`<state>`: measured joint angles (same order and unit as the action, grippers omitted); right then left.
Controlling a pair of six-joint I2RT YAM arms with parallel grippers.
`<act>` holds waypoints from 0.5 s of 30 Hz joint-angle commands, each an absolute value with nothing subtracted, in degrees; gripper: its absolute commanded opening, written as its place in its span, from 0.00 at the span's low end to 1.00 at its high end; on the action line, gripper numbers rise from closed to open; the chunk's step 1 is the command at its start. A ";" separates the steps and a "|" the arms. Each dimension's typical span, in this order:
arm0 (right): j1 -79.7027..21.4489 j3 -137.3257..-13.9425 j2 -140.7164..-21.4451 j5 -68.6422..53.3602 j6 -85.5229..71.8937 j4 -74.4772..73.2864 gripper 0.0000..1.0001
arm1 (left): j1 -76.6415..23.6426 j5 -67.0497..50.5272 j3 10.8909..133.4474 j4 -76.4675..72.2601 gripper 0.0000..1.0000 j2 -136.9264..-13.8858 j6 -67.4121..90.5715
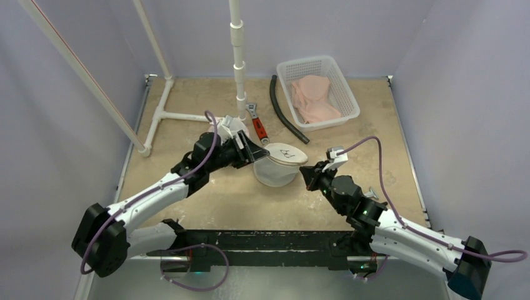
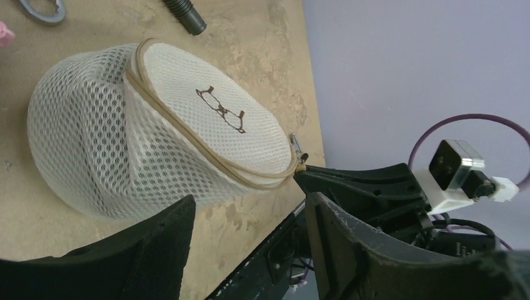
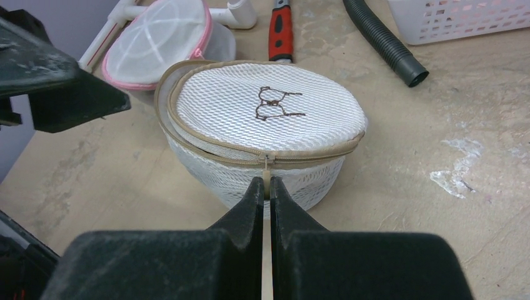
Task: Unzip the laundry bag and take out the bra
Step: Unzip the laundry bag at the center of the board.
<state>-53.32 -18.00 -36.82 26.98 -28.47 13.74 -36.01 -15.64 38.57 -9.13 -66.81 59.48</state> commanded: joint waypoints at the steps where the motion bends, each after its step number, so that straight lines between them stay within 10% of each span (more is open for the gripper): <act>1: -53.35 -18.52 -37.16 26.02 -27.56 15.86 0.00 | -36.15 -12.12 36.24 -10.10 0.66 -58.23 64.79; 15: -53.42 -18.97 -37.28 25.73 -26.94 15.64 0.00 | -54.60 1.74 43.70 -10.02 0.75 -69.27 77.07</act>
